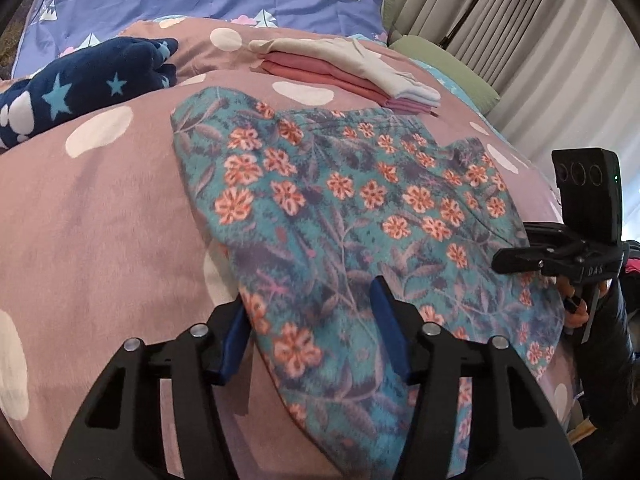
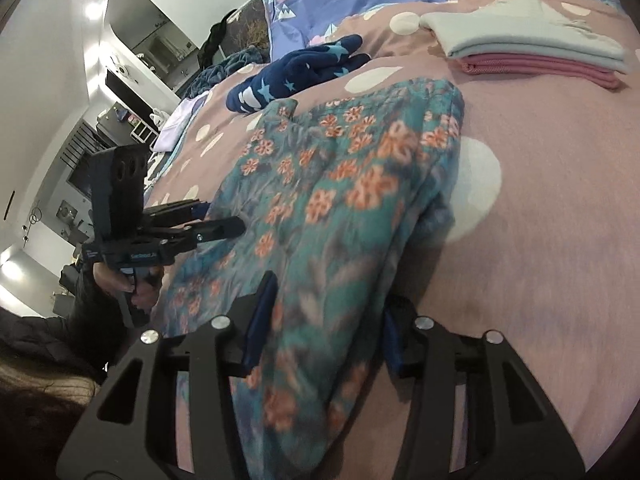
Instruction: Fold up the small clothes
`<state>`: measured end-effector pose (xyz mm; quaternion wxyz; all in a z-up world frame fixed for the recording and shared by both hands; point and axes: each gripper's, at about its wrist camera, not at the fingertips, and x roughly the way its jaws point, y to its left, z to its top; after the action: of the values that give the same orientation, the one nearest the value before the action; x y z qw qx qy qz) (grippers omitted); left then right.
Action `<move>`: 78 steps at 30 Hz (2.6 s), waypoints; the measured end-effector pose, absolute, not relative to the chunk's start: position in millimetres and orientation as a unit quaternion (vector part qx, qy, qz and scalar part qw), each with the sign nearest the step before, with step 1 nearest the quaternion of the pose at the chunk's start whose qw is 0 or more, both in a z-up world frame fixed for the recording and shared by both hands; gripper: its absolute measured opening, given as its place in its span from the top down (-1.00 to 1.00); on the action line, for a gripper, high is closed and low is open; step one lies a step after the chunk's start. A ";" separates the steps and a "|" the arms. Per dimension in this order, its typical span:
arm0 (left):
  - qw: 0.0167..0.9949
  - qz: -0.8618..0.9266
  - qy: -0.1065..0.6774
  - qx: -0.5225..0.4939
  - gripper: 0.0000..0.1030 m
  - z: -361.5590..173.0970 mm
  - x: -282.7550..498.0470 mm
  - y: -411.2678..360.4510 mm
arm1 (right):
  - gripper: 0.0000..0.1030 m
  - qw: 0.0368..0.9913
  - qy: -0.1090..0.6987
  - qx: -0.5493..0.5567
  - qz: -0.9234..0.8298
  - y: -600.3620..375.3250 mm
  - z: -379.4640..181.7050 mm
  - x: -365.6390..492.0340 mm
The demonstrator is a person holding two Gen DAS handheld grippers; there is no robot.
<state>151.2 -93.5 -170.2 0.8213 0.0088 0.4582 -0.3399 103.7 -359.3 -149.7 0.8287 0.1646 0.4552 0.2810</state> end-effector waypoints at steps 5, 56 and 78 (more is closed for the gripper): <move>0.816 -0.340 0.467 -0.007 -0.11 -173.7 163.0 -99.4 | 0.13 0.824 0.452 0.185 0.286 -355.5 -155.6 132.4; 0.840 -0.499 0.146 0.151 0.62 98.8 54.8 -422.5 | 0.60 0.986 0.125 0.062 -0.087 -568.3 114.6 -53.5; 0.777 -0.421 0.277 0.378 -0.27 -152.6 132.3 -586.9 | -0.40 0.821 0.399 0.170 -0.371 -753.9 -110.2 68.1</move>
<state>132.3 -586.9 -152.6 0.7767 0.3779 0.2772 -0.4208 68.1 -753.9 -110.2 0.8211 0.1695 0.3989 -0.3715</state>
